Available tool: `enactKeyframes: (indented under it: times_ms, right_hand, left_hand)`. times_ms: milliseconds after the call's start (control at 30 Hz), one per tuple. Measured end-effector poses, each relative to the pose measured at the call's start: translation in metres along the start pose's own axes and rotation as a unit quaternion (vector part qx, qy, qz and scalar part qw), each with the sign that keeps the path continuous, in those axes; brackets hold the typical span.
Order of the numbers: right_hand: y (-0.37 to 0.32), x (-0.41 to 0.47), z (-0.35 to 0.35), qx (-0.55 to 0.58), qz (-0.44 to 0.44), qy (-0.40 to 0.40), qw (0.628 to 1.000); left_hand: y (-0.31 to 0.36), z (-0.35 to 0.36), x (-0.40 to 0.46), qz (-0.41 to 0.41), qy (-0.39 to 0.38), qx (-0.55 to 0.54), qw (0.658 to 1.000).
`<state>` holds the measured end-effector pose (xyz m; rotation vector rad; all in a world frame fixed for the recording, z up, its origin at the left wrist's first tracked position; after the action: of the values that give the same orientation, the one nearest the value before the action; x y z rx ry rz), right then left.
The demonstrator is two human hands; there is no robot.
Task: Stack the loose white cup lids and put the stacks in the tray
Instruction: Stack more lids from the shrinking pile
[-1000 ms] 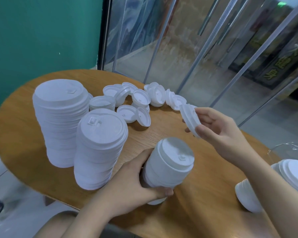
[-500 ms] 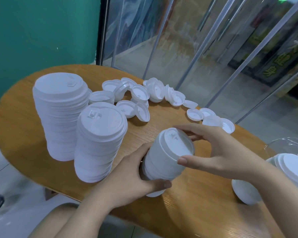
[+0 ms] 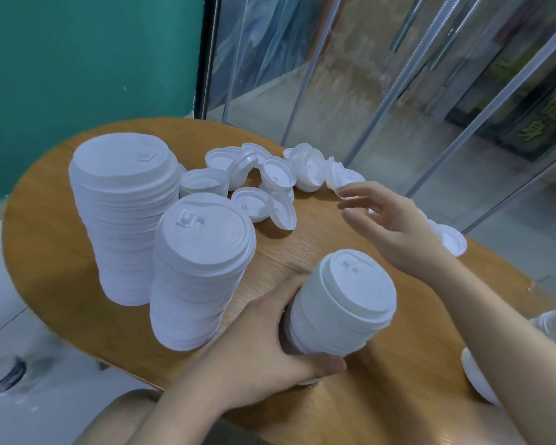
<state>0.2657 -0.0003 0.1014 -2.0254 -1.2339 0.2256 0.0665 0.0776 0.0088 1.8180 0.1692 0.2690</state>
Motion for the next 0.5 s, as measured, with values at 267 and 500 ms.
enactKeyframes:
  times_ms: [267, 500]
  right_hand:
    - [0.052, 0.062, 0.092, -0.128, 0.018, -0.082, 0.988]
    - [0.069, 0.067, 0.095, -0.135, 0.039, -0.025, 0.990]
  left_hand:
    - [0.000, -0.003, 0.002, -0.012, -0.012, 0.002, 1.000]
    - [-0.001, -0.003, 0.004, -0.006, -0.021, 0.007, 1.000]
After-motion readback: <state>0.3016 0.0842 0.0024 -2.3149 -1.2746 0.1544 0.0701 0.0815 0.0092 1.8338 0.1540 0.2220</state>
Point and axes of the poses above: each hand's wrist, its own x-axis towards the middle knuckle, its own z-axis out of the palm, y = z × x, the point moved 5 cm from there along x, towards the middle knuckle, and after that the axes turned 1 degree about z, right-handed, at the moved point
